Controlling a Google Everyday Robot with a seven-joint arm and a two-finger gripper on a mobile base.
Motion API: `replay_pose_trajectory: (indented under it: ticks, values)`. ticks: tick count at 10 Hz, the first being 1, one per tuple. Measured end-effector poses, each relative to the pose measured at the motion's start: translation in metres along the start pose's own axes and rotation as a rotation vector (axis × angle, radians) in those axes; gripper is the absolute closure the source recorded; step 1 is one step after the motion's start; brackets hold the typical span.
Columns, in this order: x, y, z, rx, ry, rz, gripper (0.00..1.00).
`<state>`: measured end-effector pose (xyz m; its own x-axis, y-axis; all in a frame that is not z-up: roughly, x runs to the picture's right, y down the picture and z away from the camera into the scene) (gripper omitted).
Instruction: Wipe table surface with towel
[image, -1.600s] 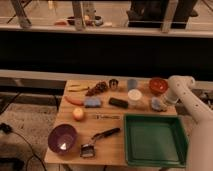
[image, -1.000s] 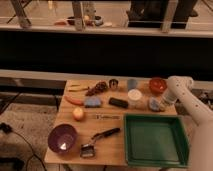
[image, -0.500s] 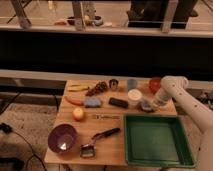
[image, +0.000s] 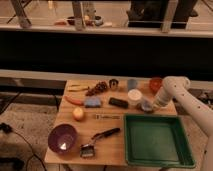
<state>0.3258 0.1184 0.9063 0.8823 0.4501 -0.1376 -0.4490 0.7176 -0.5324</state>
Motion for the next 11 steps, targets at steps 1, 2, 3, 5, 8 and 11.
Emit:
replay_pose_trajectory:
  ticks: [1,2,3,5,8,11]
  values:
    - [0.002,-0.002,0.002,0.000,0.006,0.001,1.00]
    - [0.006,-0.003,0.006,-0.005,0.015,0.005,1.00]
    - [0.011,-0.004,0.008,-0.007,0.023,0.010,1.00]
    - [0.021,-0.007,0.009,-0.007,0.035,0.023,1.00]
    - [0.025,-0.013,0.007,0.003,0.043,0.032,1.00]
    - [0.033,-0.019,0.003,0.016,0.056,0.048,1.00]
